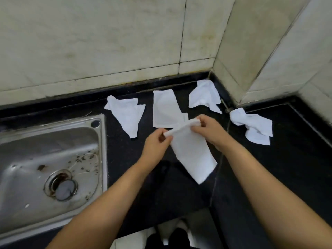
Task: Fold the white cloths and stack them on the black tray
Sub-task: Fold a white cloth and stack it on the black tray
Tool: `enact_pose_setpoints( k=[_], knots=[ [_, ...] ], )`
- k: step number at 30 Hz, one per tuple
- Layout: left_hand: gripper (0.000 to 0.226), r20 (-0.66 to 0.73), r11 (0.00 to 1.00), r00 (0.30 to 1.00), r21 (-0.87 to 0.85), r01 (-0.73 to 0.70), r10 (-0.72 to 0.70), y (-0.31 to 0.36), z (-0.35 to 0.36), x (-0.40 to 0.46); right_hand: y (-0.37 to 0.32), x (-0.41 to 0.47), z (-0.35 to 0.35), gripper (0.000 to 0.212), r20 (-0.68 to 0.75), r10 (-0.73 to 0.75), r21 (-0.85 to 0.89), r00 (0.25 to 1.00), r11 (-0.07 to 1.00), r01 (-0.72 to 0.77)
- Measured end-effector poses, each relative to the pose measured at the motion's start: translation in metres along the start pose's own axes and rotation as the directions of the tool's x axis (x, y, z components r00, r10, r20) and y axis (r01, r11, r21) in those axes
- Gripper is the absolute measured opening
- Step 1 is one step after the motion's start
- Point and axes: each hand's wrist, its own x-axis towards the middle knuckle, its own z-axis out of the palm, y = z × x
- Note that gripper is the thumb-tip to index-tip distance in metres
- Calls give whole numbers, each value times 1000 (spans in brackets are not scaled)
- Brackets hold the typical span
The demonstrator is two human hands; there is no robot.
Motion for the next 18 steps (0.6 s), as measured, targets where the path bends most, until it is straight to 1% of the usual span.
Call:
enact_pose_setpoints(
  k=[2,4,6,7,10,12,15,16,18],
  knots=[
    [5,-23,991,992,-57,-125,124,39,-4,13,-22,-4,-21,13,-99,-61,87,993,994,70],
    [4,-25,971,975,-91,-221,220,65,-9,16,-34,-10,-32,16,-161,-126,140,979,979,149],
    [5,11,957,962,-101,-271,273,73,-13,9,-32,-19,-35,19,-172,-160,140,972,973,185],
    [6,46,958,960,-92,-270,275,69,-14,4,-25,-24,-33,21,-154,-154,121,976,977,173],
    [8,188,981,963,-50,-185,191,26,-13,-16,14,-47,-15,24,-45,-86,65,995,994,89],
    [9,300,993,948,26,-118,104,-12,-9,-32,49,-68,3,24,51,-13,-26,999,1000,14],
    [16,488,977,868,212,-16,-92,-57,-2,-53,95,-99,26,20,205,130,-192,970,977,-90],
    [17,524,968,839,249,17,-150,-67,0,-59,104,-107,31,17,248,160,-231,956,968,-102],
    [15,557,962,803,265,68,-210,-74,0,-63,107,-112,34,11,307,172,-267,936,960,-89]
  ],
)
